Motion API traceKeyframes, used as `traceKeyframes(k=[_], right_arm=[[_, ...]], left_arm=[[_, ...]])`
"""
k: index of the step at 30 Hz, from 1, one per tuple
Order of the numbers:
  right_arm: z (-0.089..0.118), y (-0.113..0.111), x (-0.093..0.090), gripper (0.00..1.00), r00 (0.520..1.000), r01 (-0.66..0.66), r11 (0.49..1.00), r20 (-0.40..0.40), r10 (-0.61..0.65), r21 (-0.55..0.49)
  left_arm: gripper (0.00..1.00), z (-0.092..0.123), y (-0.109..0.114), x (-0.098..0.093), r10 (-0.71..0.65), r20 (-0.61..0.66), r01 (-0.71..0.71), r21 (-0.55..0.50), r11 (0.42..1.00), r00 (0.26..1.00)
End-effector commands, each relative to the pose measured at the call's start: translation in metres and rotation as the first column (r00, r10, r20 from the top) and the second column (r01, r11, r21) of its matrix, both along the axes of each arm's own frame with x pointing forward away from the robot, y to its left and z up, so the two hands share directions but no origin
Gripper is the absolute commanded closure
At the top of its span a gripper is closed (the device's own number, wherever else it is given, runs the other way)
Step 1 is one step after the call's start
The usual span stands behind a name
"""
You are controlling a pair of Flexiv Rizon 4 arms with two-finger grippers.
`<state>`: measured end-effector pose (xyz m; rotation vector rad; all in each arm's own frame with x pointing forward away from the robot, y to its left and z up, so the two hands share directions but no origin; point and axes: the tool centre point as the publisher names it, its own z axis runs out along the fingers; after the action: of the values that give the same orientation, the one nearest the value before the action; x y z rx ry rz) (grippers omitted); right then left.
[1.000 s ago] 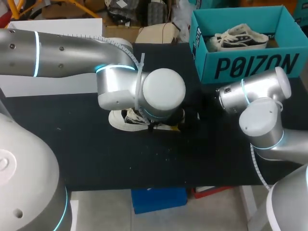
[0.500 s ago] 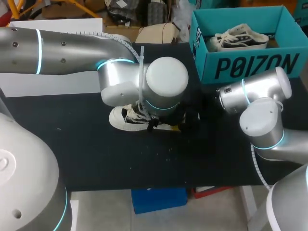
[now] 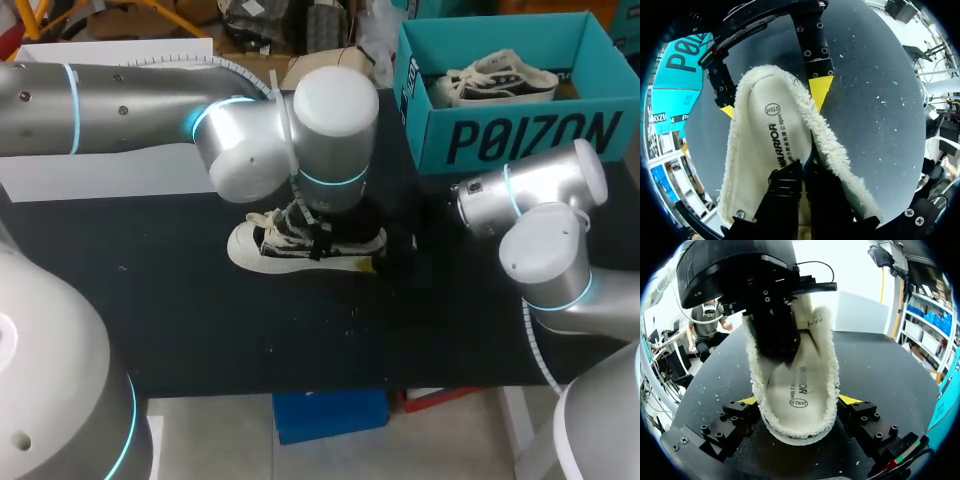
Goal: Take the shoe out of the shoebox, open the shoe tongue, remove and reinsert the insole, then place the shoe into the shoebox
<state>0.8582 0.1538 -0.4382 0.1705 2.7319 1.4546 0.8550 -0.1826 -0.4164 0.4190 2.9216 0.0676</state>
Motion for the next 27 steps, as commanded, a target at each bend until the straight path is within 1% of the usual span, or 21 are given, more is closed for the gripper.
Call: traceKeyframes(k=[1,7,12,20,27], right_arm=[[-0.002,0.003,0.000,1.00,1.000,-0.001,1.000,-0.001,0.001,-0.002],[-0.002,0.003,0.000,1.00,1.000,-0.001,1.000,-0.001,0.001,-0.002],[-0.002,0.003,0.000,1.00,1.000,-0.001,1.000,-0.001,0.001,-0.002],[-0.002,0.003,0.000,1.00,1.000,-0.001,1.000,-0.001,0.001,-0.002],[-0.002,0.003,0.000,1.00,1.000,-0.001,1.000,-0.001,0.001,-0.002]], left_arm=[[1.00,0.012,0.001,0.000,0.006,-0.008,-0.006,-0.022,1.000,1.000],[1.00,0.029,0.005,0.000,0.022,-0.001,-0.022,-0.027,0.999,1.000],[1.00,0.039,0.007,-0.001,0.029,0.004,-0.028,-0.041,0.999,1.000],[1.00,0.046,0.005,-0.002,0.022,-0.008,-0.023,-0.084,0.996,1.000],[1.00,0.052,0.005,-0.002,0.027,-0.009,-0.028,-0.083,0.996,1.000]])
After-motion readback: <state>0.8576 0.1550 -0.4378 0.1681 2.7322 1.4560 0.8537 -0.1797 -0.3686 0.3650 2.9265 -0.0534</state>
